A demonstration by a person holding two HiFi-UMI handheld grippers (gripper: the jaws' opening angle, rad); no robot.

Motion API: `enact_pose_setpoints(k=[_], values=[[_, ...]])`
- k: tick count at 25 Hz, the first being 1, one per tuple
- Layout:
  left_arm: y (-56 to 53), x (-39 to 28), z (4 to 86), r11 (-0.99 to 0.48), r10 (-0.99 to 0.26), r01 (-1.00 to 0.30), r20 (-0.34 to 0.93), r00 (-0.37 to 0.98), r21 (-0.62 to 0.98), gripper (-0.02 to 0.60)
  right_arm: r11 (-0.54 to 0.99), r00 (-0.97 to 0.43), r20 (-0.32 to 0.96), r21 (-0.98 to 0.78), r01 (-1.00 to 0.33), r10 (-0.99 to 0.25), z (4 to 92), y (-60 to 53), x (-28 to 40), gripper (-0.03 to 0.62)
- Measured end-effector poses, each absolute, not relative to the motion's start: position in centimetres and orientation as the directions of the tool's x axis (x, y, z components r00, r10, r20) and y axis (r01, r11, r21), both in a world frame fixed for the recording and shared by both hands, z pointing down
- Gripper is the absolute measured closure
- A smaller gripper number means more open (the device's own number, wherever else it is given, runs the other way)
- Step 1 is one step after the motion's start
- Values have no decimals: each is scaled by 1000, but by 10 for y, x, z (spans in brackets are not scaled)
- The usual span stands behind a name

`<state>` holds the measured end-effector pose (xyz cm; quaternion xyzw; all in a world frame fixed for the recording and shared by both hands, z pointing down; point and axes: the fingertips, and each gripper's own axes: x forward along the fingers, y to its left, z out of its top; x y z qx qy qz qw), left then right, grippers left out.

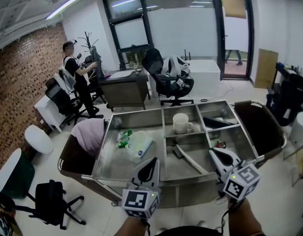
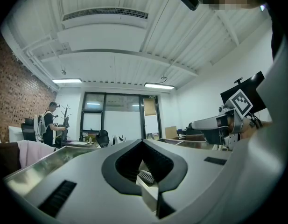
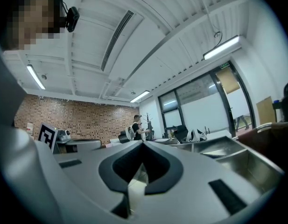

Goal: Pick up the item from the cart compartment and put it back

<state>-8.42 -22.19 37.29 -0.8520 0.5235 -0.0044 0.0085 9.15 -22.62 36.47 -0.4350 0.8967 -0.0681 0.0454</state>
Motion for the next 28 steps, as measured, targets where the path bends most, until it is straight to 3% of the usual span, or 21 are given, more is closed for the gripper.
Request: enact_pose_setpoints(k=[28], values=[[-221, -82, 376, -461, -887, -887, 0, 461, -21, 581, 625, -634, 5, -160, -764, -774, 372, -230, 82, 582]])
